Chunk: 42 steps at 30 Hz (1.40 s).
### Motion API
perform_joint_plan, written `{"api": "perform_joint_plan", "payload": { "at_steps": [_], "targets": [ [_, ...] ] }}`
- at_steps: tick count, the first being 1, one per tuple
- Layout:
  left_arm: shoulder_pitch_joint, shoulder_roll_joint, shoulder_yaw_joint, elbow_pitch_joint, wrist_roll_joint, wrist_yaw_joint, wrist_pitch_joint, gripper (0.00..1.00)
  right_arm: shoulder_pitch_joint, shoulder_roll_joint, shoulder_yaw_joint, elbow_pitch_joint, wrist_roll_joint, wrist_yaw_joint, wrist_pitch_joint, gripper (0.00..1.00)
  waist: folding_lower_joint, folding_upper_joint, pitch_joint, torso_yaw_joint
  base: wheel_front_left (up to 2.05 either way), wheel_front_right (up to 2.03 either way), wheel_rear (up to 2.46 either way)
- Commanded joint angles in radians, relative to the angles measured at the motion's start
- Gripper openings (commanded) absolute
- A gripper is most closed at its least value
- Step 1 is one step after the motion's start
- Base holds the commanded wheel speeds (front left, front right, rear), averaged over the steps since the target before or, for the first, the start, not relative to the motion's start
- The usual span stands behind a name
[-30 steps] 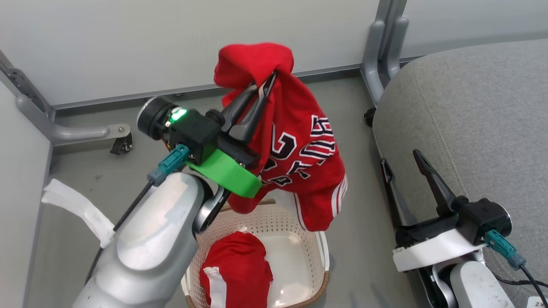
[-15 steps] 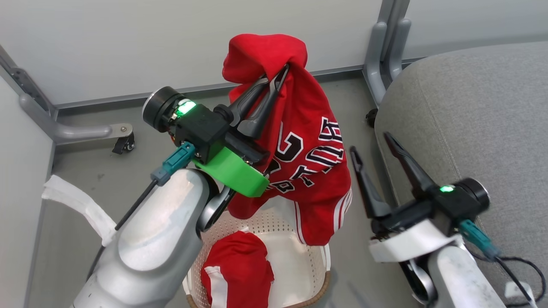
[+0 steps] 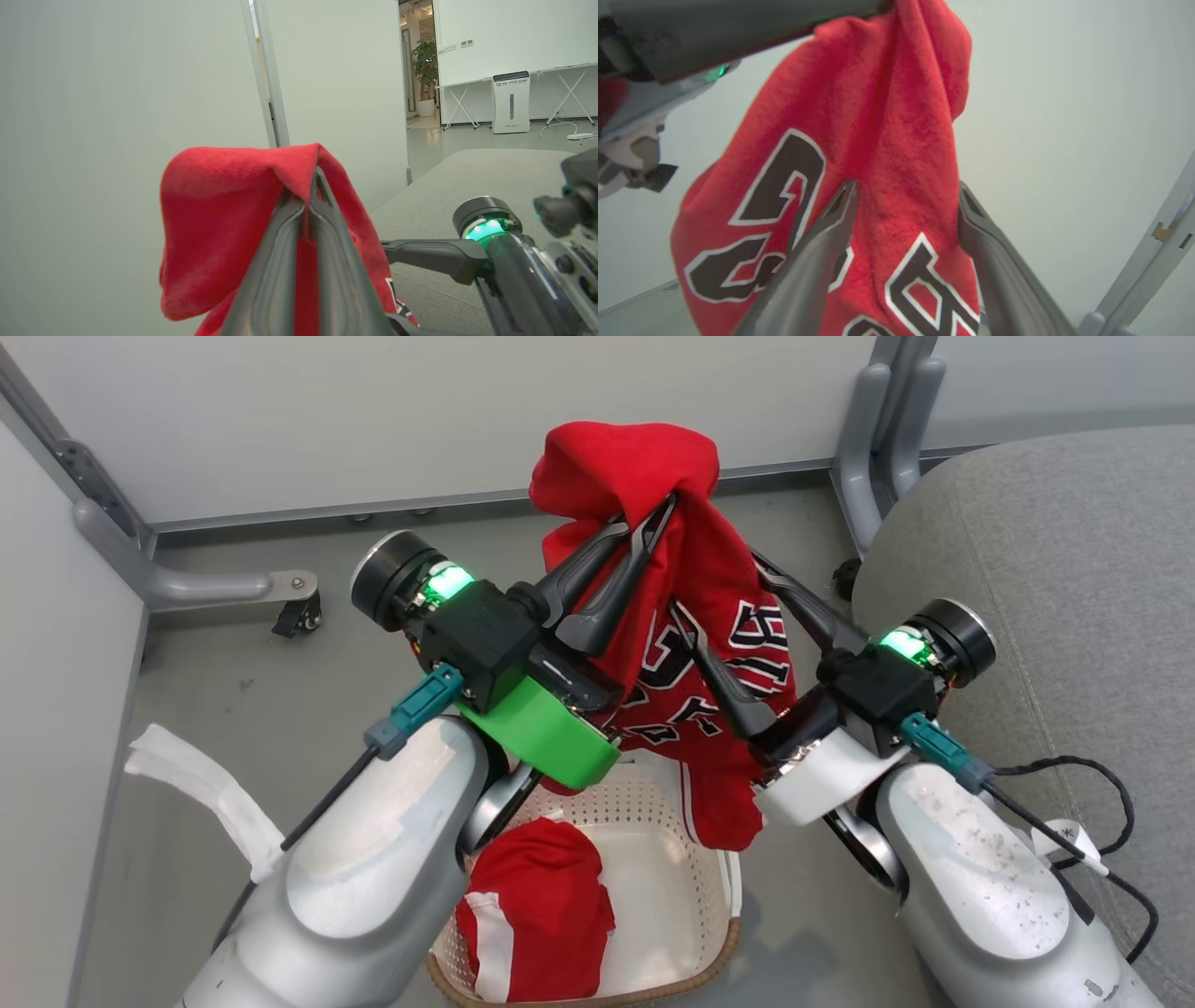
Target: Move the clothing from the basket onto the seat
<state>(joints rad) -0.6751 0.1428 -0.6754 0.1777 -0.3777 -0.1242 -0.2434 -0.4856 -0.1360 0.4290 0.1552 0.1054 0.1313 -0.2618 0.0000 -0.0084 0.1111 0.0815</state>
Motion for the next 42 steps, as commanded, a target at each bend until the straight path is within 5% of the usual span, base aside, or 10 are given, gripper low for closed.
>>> {"api": "perform_joint_plan", "payload": {
  "at_steps": [1,14,15,16,35,36,37,42],
  "targets": [
    [-0.011,-0.003,-0.003,-0.007,-0.005,-0.002,-0.006,0.0,-0.021,-0.013,0.018,0.023,0.013,-0.001,-0.004,1.0,0.0,0.0084,0.006,0.008,0.0,0.0,0.0],
    [-0.026,-0.01,-0.051,-0.042,-0.007,-0.005,-0.011,0.0,-0.086,-0.039,0.144,0.151,0.117,-0.001,-0.004,0.97,0.0,0.0084,0.03,0.036,0.0,0.0,0.0],
    [-0.023,-0.008,-0.054,-0.041,-0.009,-0.005,-0.012,0.0,-0.082,-0.034,0.147,0.153,0.12,-0.001,-0.004,0.3,0.0,0.0084,0.03,0.037,0.0,0.0,0.0],
    [-0.02,-0.007,-0.055,-0.039,-0.01,-0.005,-0.012,0.0,-0.076,-0.028,0.145,0.155,0.128,-0.001,-0.004,0.0,0.0,0.0084,0.031,0.038,0.0,0.0,0.0],
    [0.012,0.001,-0.077,0.004,-0.023,0.001,-0.016,0.0,0.015,0.016,0.074,0.107,0.153,-0.001,-0.004,0.0,0.0,0.0084,0.016,0.019,0.0,0.0,0.0],
    [0.013,-0.001,-0.075,0.004,-0.019,0.007,-0.017,0.79,0.019,0.019,0.066,0.108,0.154,-0.001,-0.004,0.0,0.0,0.0084,0.016,0.018,0.0,0.0,0.0],
    [0.014,-0.003,-0.075,0.005,-0.015,0.01,-0.017,1.0,0.022,0.02,0.06,0.109,0.155,-0.001,-0.004,0.0,0.0,0.0084,0.015,0.017,0.0,0.0,0.0],
    [0.02,-0.005,-0.082,0.004,-0.003,0.014,-0.02,1.0,0.041,0.034,0.019,0.111,0.16,-0.001,-0.004,0.0,0.0,0.0084,0.014,0.013,0.0,0.0,0.0]
  ]
}}
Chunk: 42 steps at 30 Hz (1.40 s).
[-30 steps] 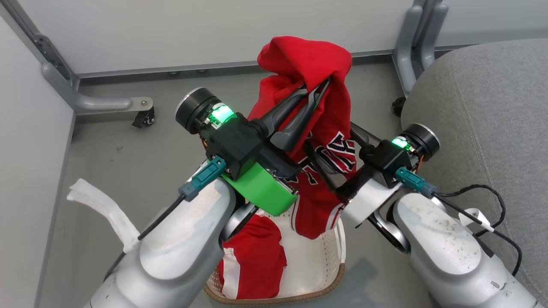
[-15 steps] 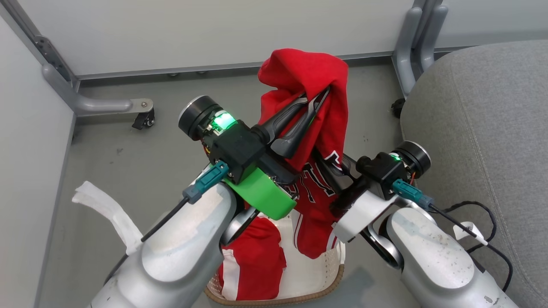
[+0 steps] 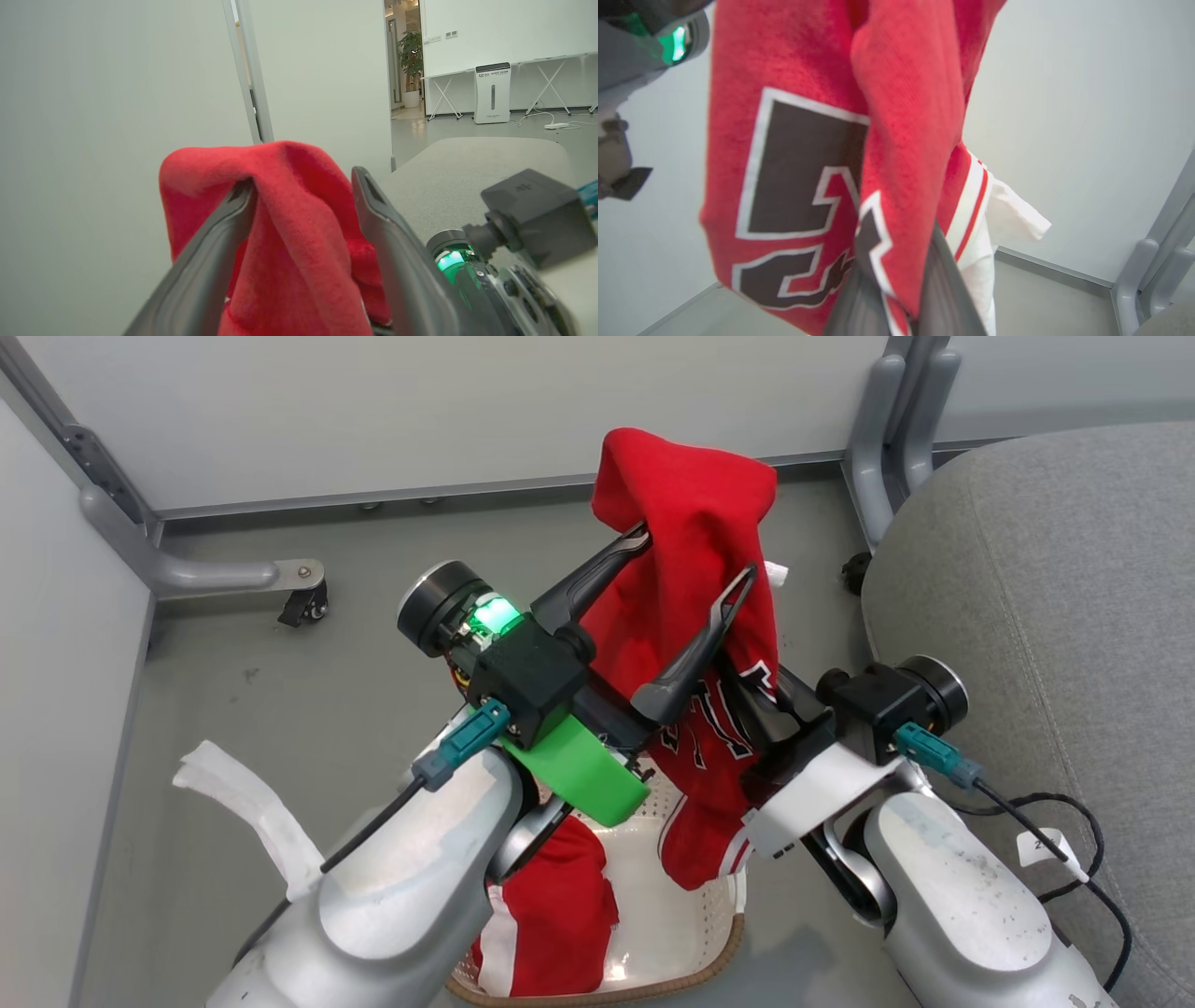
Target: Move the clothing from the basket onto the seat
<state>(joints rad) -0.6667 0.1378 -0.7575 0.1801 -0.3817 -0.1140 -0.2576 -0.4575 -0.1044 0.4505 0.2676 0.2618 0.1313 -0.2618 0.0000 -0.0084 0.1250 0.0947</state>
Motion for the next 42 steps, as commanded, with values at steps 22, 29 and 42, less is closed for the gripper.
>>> {"api": "perform_joint_plan", "payload": {
  "at_steps": [22,29,42],
  "targets": [
    [0.035,0.051,-0.024,-0.003,0.007,0.015,0.004,1.0,0.099,0.029,-0.27,-0.083,-0.044,-0.001,-0.004,0.0,0.0,0.0084,0.044,-0.145,0.0,0.0,0.0],
    [0.035,0.06,-0.037,-0.015,0.007,0.017,0.009,1.0,0.131,0.038,-0.351,-0.123,-0.047,-0.001,-0.004,0.0,0.0,0.0084,0.071,-0.224,0.0,0.0,0.0],
    [0.014,0.082,-0.066,-0.031,0.015,0.017,0.025,1.0,0.197,0.053,-0.448,-0.189,-0.033,-0.001,-0.004,0.0,0.0,0.0084,0.136,-0.371,0.0,0.0,0.0]
  ]
}}
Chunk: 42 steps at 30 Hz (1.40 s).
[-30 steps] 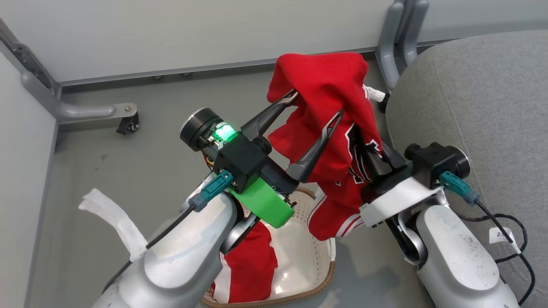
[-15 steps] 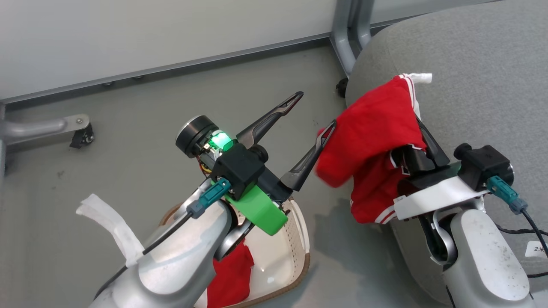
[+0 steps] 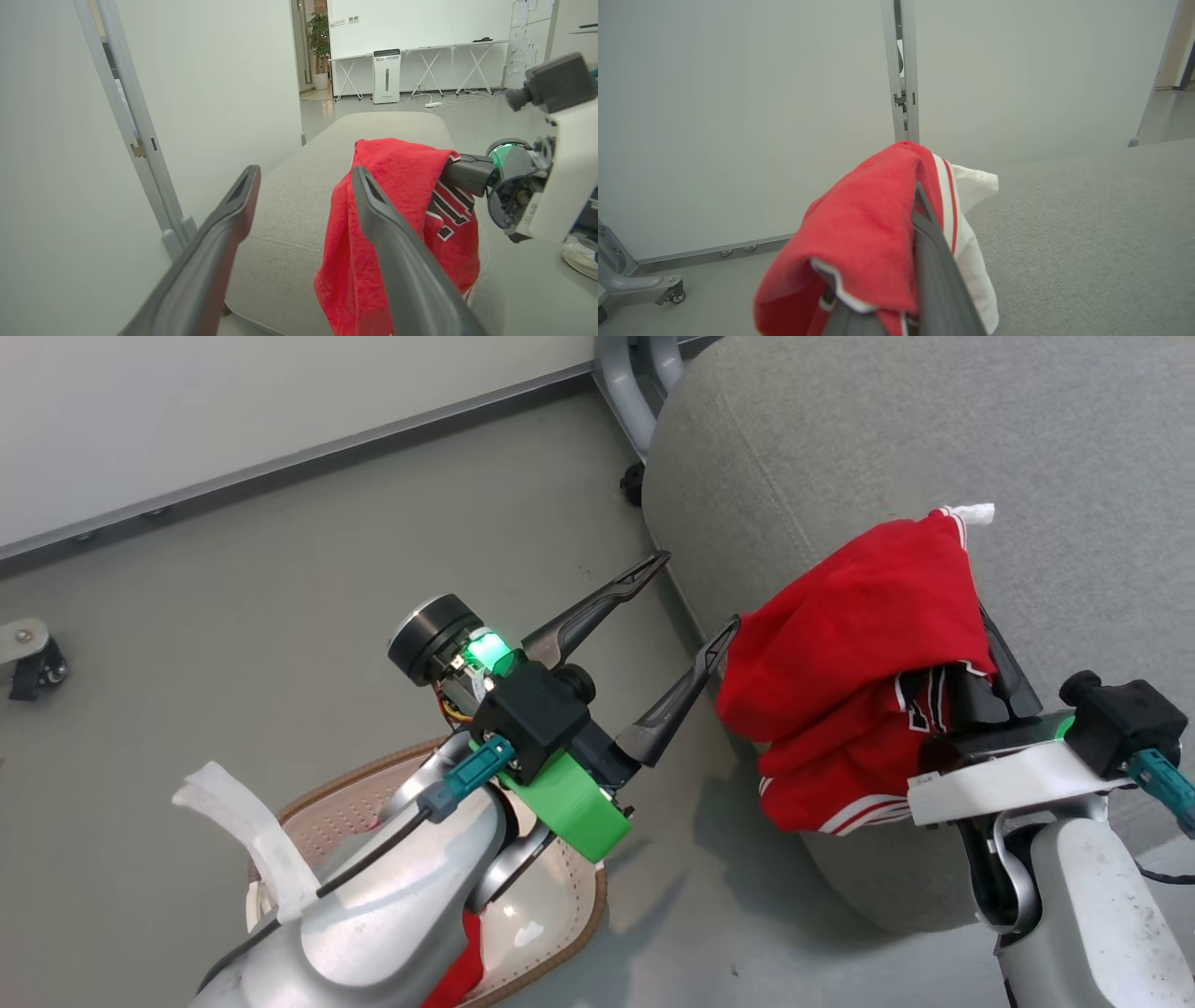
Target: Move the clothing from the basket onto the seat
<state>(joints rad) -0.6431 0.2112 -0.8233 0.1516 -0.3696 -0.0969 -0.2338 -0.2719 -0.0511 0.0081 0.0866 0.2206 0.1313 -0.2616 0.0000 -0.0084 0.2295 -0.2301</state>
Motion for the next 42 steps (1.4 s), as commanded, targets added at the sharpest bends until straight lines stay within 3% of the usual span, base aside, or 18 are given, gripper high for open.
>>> {"api": "perform_joint_plan", "payload": {
  "at_steps": [1,9,18,29,42],
  "targets": [
    [-0.012,0.01,-0.002,-0.003,0.004,0.0,0.002,1.0,0.019,0.0,-0.014,-0.013,0.012,-0.001,-0.004,0.0,0.0,0.0084,0.036,-0.057,0.0,0.0,0.0],
    [-0.018,0.021,-0.011,-0.006,0.009,0.006,0.005,1.0,0.061,0.001,-0.063,-0.041,0.037,-0.001,-0.004,0.0,0.0,0.0084,0.058,-0.115,0.0,0.0,0.0],
    [-0.017,0.049,-0.01,-0.008,0.01,0.011,0.004,1.0,-0.006,0.0,-0.11,-0.062,0.022,-0.001,-0.004,0.0,0.0,0.0084,0.097,-0.119,0.0,0.0,0.0],
    [-0.054,0.092,-0.005,-0.062,0.026,0.017,0.031,1.0,-0.311,-0.014,-0.181,-0.037,-0.071,-0.001,-0.004,0.0,0.0,0.0084,0.234,-0.079,0.0,0.0,0.0],
    [-0.143,0.138,0.001,-0.13,0.056,0.006,0.059,1.0,-0.713,-0.17,-0.323,0.131,-0.122,-0.001,-0.004,0.0,0.0,0.0084,0.445,-0.006,0.0,0.0,0.0]
  ]
}}
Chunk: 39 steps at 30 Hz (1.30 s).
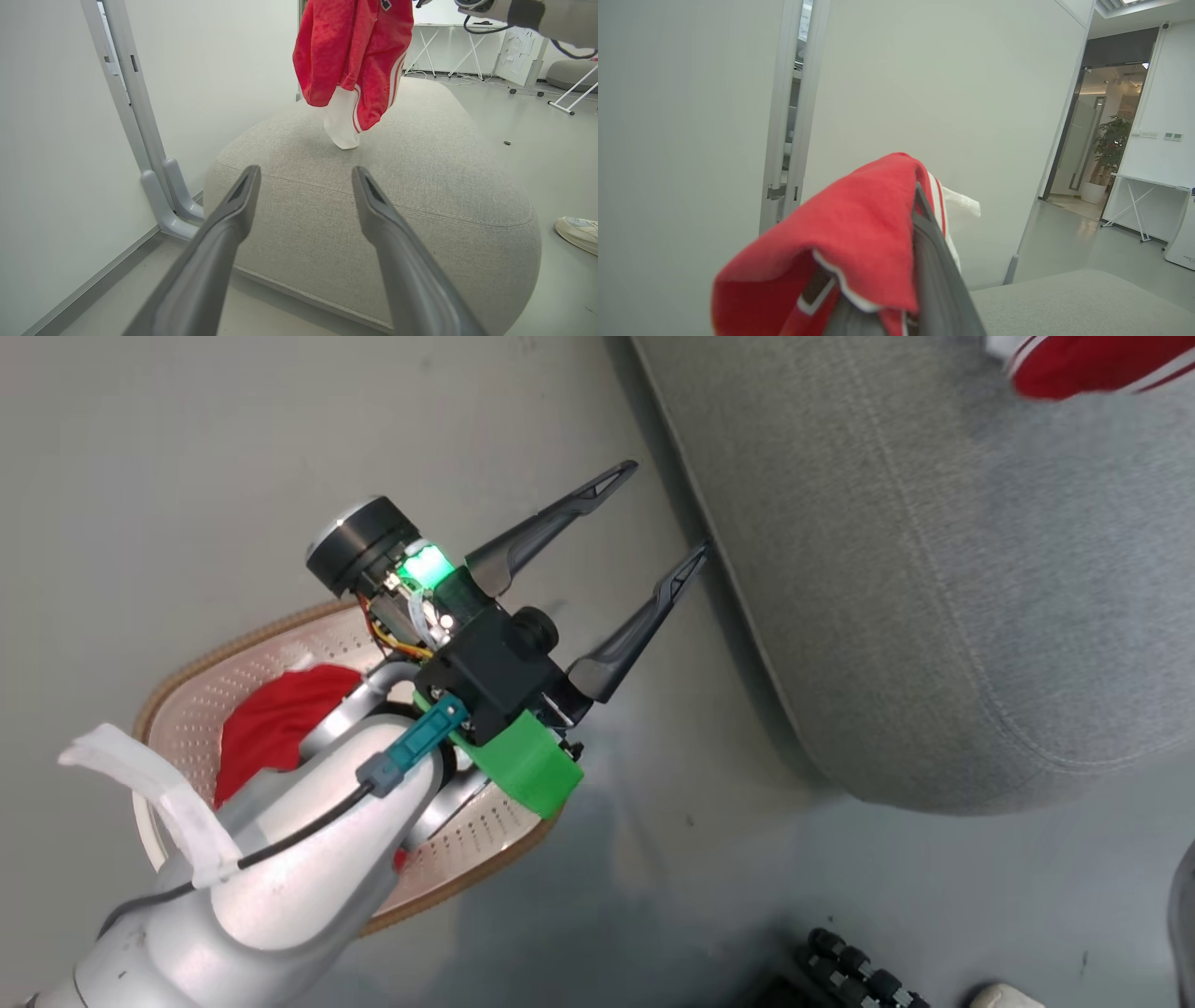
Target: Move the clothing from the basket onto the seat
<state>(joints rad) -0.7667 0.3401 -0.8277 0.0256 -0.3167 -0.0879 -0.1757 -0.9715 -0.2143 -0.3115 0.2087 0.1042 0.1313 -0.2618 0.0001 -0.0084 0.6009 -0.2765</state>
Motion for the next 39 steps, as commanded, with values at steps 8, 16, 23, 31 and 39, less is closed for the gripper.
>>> {"api": "perform_joint_plan", "payload": {
  "at_steps": [8,16,23,31,39],
  "targets": [
    [-0.056,0.022,-0.002,-0.027,0.016,-0.006,0.01,1.0,-0.176,-0.06,-0.078,0.182,-0.036,-0.001,-0.004,0.0,-0.0001,0.0084,0.163,0.058,0.0,0.0,0.0],
    [-0.074,0.023,-0.007,-0.021,0.014,-0.008,-0.002,1.0,-0.125,0.007,-0.167,0.271,-0.072,-0.001,-0.004,0.0,-0.0001,0.0084,0.201,0.079,0.0,0.0,0.0],
    [-0.077,0.028,-0.008,-0.01,0.007,-0.005,-0.01,1.0,-0.069,0.028,-0.229,0.348,-0.111,-0.001,-0.003,0.0,-0.0001,0.0084,0.198,0.087,0.0,0.0,0.0],
    [-0.066,0.03,-0.012,0.004,-0.002,0.002,-0.02,1.0,-0.083,0.01,-0.258,0.427,-0.103,-0.001,-0.003,1.0,-0.0001,0.0084,0.168,0.084,0.0,0.0,0.0],
    [-0.023,0.004,-0.014,0.044,-0.024,0.016,-0.051,1.0,0.041,0.03,-0.181,0.349,-0.068,-0.001,-0.003,1.0,-0.0001,0.0084,0.051,0.079,0.0,0.0,0.0]
  ]
}}
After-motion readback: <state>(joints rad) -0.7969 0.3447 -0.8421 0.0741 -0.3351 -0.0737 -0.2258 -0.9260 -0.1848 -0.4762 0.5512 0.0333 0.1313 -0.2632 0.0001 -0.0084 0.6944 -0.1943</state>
